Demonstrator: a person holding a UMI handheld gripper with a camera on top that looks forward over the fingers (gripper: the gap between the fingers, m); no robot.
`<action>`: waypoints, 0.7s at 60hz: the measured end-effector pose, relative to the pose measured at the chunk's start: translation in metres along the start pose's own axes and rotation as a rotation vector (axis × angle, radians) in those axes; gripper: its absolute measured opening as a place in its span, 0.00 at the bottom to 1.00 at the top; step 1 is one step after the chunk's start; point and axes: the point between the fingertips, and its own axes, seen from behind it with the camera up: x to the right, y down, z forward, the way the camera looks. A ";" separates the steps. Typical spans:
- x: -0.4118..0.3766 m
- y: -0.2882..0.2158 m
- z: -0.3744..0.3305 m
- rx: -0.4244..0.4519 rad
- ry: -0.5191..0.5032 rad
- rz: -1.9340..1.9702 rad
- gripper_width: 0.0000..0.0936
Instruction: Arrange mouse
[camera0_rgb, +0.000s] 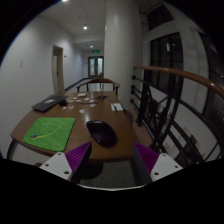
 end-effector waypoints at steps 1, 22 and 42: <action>-0.003 -0.001 0.006 0.001 -0.005 -0.006 0.90; -0.015 -0.035 0.132 -0.013 -0.042 -0.042 0.89; -0.024 -0.053 0.174 -0.003 -0.045 0.006 0.30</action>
